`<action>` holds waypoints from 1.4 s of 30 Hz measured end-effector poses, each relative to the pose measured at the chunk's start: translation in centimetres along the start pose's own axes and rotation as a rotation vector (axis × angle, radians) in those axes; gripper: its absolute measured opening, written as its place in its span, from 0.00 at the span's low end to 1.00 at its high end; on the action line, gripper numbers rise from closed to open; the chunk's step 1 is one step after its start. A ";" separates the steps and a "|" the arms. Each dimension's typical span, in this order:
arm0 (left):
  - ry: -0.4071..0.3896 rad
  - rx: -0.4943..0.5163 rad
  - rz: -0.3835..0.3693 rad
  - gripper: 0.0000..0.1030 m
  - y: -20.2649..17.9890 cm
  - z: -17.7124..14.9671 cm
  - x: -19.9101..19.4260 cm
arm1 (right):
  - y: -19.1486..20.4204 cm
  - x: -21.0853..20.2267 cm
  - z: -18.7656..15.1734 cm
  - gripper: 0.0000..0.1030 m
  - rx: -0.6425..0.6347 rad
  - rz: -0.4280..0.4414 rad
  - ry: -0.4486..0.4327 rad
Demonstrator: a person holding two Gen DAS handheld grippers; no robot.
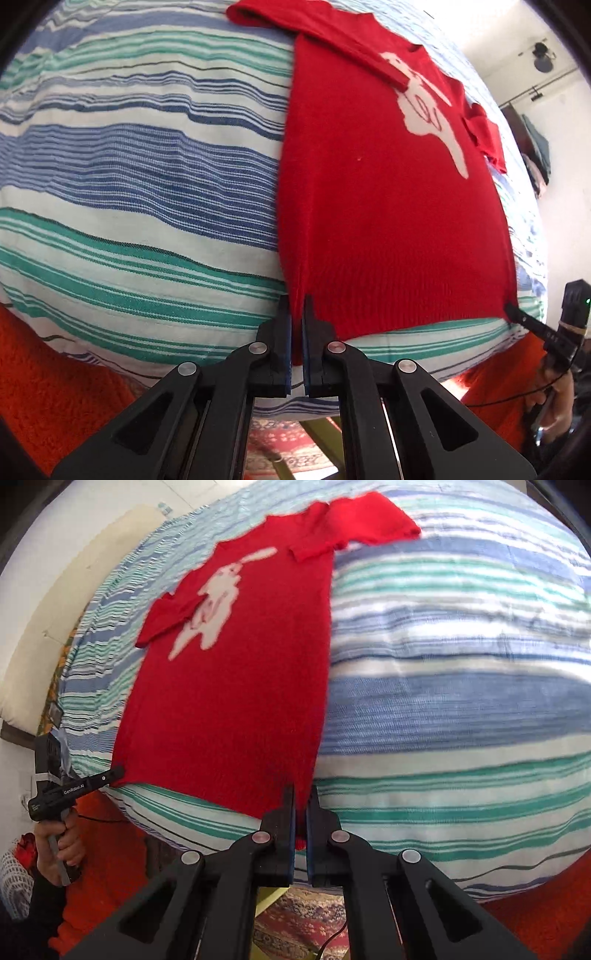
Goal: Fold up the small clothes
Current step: 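Grasp the sweater hem with both grippers and pull it straight, then open both grippers to release the hem onto the bed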
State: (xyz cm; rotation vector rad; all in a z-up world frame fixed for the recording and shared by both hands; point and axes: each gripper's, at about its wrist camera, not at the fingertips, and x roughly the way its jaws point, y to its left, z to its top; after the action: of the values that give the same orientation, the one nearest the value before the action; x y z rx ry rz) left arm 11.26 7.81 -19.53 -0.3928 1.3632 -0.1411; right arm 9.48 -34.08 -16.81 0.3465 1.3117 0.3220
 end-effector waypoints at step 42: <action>-0.171 0.196 0.296 0.83 -5.6 0.0 0.4 | 5.6 2.7 1.6 0.52 -0.157 -0.108 -0.127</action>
State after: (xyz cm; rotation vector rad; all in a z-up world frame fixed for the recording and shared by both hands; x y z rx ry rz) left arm 12.06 2.50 -17.93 -0.0350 1.2109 0.0049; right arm 11.48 -27.98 -16.48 0.1601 1.1677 0.3043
